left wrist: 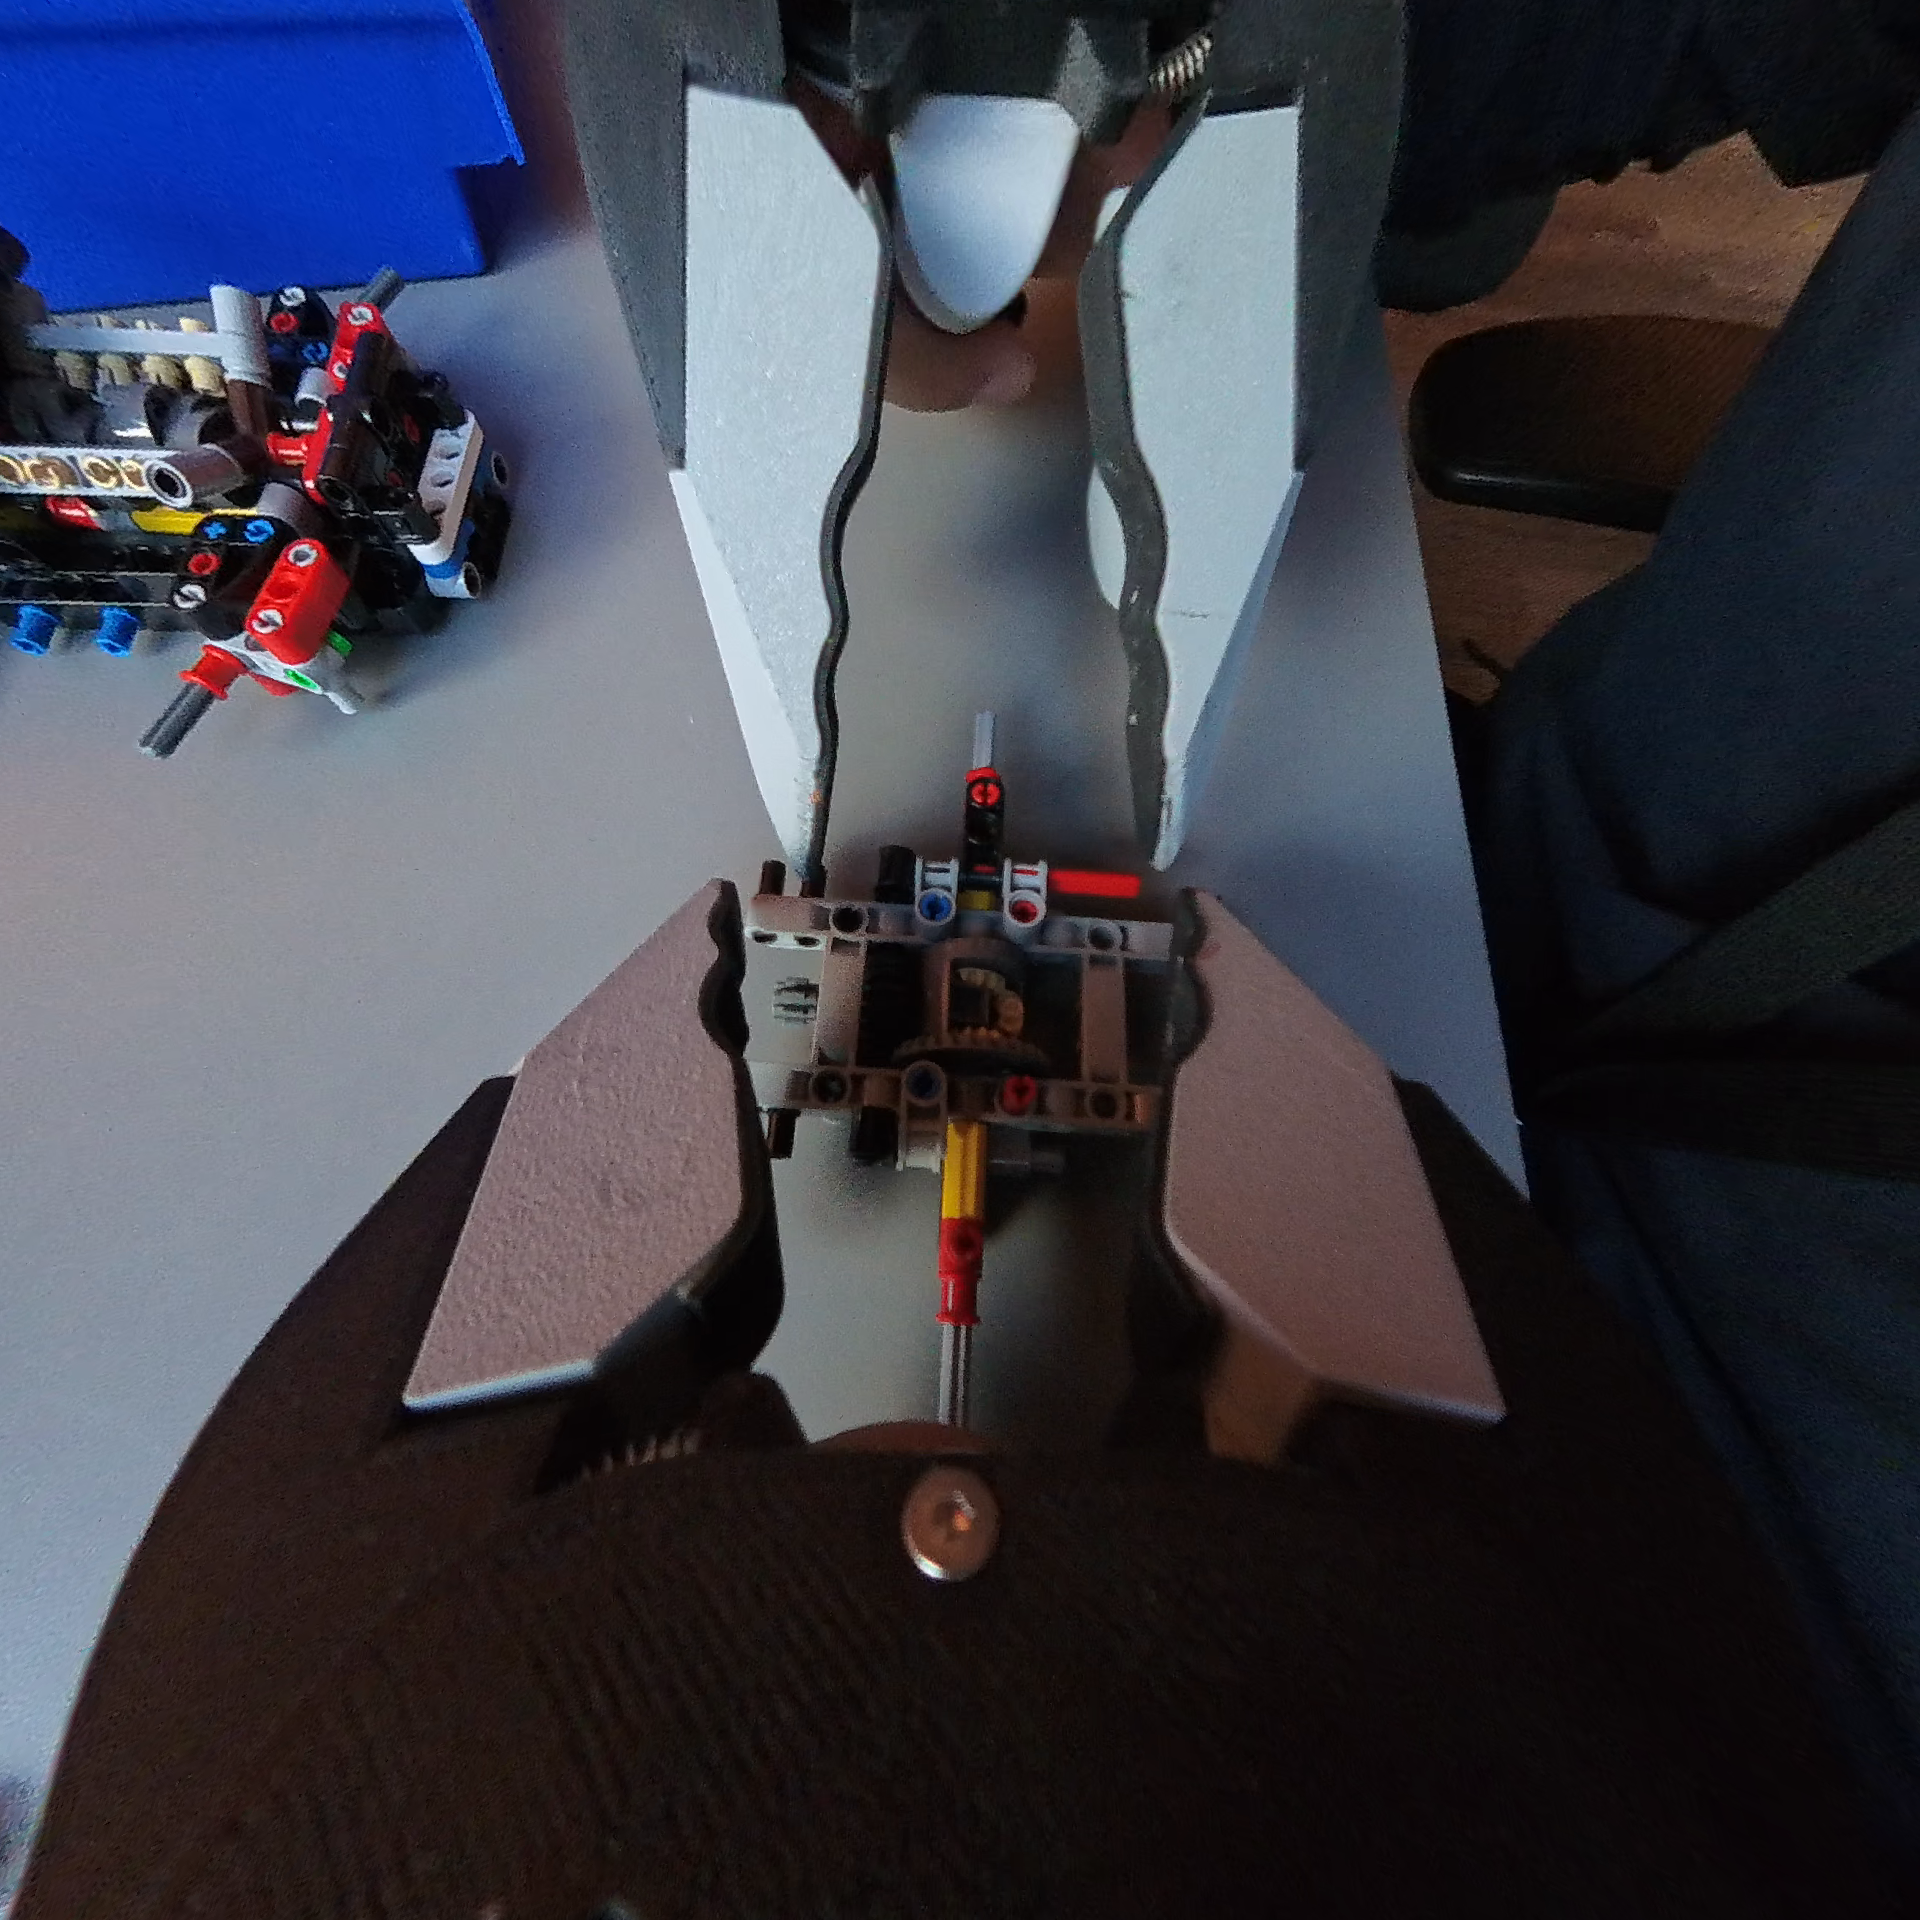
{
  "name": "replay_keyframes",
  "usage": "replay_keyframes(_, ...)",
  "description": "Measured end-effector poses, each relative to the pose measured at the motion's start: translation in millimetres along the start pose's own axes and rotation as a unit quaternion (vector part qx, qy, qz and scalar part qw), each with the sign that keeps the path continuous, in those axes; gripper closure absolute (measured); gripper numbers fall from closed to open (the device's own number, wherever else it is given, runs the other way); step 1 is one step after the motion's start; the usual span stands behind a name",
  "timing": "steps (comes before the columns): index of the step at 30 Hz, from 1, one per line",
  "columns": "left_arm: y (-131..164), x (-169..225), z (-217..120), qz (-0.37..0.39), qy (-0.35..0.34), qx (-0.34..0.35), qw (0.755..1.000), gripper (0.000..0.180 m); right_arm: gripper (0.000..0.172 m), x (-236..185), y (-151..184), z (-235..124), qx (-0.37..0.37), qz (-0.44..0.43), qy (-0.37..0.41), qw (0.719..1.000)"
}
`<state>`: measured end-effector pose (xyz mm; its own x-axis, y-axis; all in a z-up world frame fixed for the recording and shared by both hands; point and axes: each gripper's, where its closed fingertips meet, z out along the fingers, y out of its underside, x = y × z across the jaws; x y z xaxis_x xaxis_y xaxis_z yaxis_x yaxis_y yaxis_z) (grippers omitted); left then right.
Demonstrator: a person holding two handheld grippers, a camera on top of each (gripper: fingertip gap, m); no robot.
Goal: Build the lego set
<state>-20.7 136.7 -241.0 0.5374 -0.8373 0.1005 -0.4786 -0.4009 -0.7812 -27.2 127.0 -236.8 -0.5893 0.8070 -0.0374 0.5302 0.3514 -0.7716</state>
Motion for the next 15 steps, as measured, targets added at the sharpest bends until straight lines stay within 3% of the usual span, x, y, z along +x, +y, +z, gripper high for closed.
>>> replay_keyframes(9, 4.7, 2.2, 4.8, 0.029, -0.014, -0.016, 0.999, 0.106, 0.124, -7.1, -0.3, 5.5, 0.013, 0.027, 0.000, 1.000)
replay_keyframes(15, 0.2, 4.9, 3.6, 0.014, -0.004, -0.002, 1.000, 0.100, 0.120, -10.1, -3.7, 0.2, 0.020, 0.033, 0.014, 0.999)
